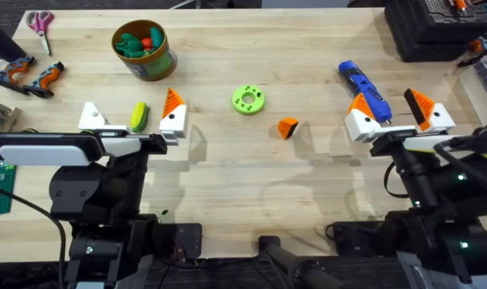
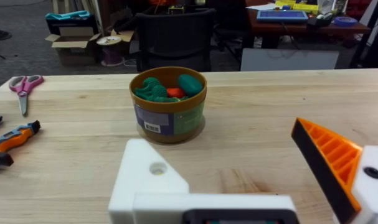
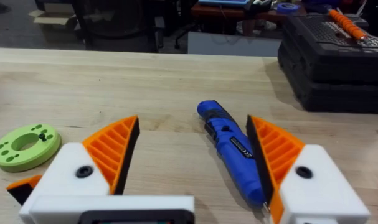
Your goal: Pick up the gripper from the table and insert it into the empty holder that is missing its gripper. Then pick up a screw, insert it into the mounting hole, and use the screwdriver to tighten it. Finally, clean up the table by picking up the vegetable and placing it into the bucket.
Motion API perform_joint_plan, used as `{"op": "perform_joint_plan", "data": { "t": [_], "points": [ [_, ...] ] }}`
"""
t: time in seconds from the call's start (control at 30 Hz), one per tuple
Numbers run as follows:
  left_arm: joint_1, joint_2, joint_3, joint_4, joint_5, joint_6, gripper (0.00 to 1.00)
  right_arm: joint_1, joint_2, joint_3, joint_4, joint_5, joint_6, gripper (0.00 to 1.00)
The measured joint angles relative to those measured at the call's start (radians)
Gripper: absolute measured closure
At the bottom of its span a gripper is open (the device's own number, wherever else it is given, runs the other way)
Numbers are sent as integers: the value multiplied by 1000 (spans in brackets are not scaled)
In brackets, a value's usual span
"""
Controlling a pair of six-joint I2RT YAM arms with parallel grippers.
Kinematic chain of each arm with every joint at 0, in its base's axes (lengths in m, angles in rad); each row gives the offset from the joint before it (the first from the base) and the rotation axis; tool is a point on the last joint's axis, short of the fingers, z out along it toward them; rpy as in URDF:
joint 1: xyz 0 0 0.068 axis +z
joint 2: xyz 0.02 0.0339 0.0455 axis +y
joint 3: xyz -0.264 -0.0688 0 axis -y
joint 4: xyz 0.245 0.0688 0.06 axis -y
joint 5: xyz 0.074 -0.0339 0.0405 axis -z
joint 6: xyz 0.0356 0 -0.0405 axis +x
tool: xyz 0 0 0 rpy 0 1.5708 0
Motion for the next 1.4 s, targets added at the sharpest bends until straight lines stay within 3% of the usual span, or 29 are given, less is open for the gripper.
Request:
{"op": "perform_joint_plan", "data": {
  "t": [0.47, 0.6, 0.83, 1.13, 1.27, 1.4],
  "points": [
    [0, 0, 1, -8, 0, 0, 15, 0, 0, 1, -5, 0, 0, 8],
    [0, 2, 37, -138, 0, 0, 16, 0, 1, 43, -97, -1, 1, 8],
    [0, 182, 317, -449, -15, 1, 15, 0, 111, 209, -339, -12, 2, 8],
    [0, 659, 761, -834, -30, 3, 15, 0, 445, 555, -551, -16, 2, 8],
    [0, 840, 912, -963, -33, 8, 15, 0, 590, 711, -655, -16, 1, 7],
    [0, 964, 1006, -1005, -60, 9, 15, 0, 678, 802, -699, -19, 1, 8]
  ]
}}
